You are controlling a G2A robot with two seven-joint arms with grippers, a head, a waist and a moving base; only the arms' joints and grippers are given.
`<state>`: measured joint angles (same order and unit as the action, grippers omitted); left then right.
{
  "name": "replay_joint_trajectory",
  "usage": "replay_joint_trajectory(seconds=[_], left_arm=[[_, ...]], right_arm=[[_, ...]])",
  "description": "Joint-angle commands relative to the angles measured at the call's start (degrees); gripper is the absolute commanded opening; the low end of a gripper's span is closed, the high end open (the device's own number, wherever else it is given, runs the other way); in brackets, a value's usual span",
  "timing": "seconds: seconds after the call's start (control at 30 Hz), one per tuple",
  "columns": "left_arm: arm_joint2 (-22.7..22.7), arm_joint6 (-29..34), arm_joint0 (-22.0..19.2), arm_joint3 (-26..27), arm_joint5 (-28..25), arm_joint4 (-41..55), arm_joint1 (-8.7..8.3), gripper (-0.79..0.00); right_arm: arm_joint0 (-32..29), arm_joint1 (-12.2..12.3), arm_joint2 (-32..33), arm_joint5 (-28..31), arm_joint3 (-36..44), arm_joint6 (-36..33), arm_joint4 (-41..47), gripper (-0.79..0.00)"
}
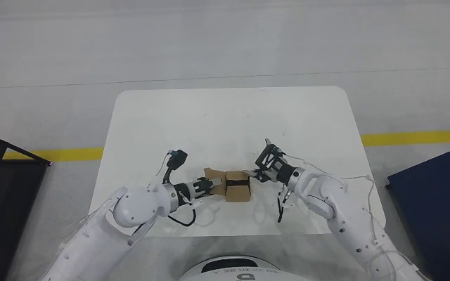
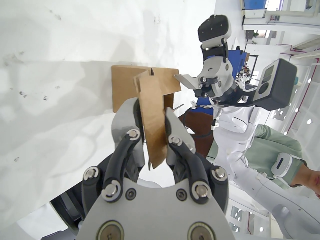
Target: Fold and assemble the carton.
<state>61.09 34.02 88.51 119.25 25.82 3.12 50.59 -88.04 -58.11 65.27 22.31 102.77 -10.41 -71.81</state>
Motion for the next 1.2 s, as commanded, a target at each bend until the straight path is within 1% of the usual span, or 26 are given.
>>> replay_joint_trajectory(seconds=[0.0, 0.1, 0.2, 0.3, 0.43, 0.5, 0.57, 0.67, 0.77, 0.87, 1.17], left_arm=[[0.57, -0.47, 0.34, 0.66, 0.14, -0.26, -0.05, 0.000], [2.22, -1.79, 1.35, 2.43, 0.55, -1.26, -0.25, 0.000], [4.92, -3.61, 3.46, 4.94, 1.39, -3.93, -0.73, 0.000], [8.00, -5.41, 6.79, 7.80, 3.45, -10.90, -1.58, 0.000], [12.30, -6.86, 12.42, 11.62, 6.41, -20.21, -2.69, 0.000], [14.29, -7.27, 15.03, 12.04, 8.06, -24.85, -3.15, 0.000], [15.31, -7.01, 17.10, 11.34, 9.26, -30.34, -3.59, 0.000], [14.66, -5.26, 18.56, 10.57, 9.84, -37.67, -4.00, 0.000], [12.29, -2.94, 17.98, 9.87, 9.01, -43.17, -4.08, 0.000], [9.01, -0.28, 16.02, 9.20, 7.99, -46.93, -3.83, 0.000], [-0.57, 6.51, 7.37, 8.68, 4.09, -47.36, -1.86, 0.000]], right_arm=[[-0.74, 0.08, 0.65, -0.11, 0.62, 1.63, -0.25, 0.000], [-2.37, 0.30, 2.12, -0.66, 2.11, 3.98, -1.20, 0.000], [-4.69, 0.60, 4.23, -0.69, 3.21, 6.21, -0.90, 0.000], [-7.24, 0.97, 6.73, -0.17, 4.01, 8.28, -0.28, 0.000], [-10.93, 1.42, 10.03, 0.19, 4.82, 11.06, -0.25, 0.000], [-12.78, 1.59, 11.39, 0.28, 4.91, 12.35, -0.31, 0.000], [-14.63, 1.70, 12.37, 0.12, 4.99, 13.47, -0.51, 0.000], [-16.29, 1.74, 12.92, -0.11, 4.31, 14.10, -0.81, 0.000], [-16.15, 1.64, 12.42, -0.30, 3.08, 13.46, -1.44, 0.000], [-15.58, 1.43, 11.19, -0.70, 2.03, 12.35, -1.87, 0.000], [-12.21, 0.75, 7.61, -0.29, -1.07, 8.98, -2.25, 0.000]])
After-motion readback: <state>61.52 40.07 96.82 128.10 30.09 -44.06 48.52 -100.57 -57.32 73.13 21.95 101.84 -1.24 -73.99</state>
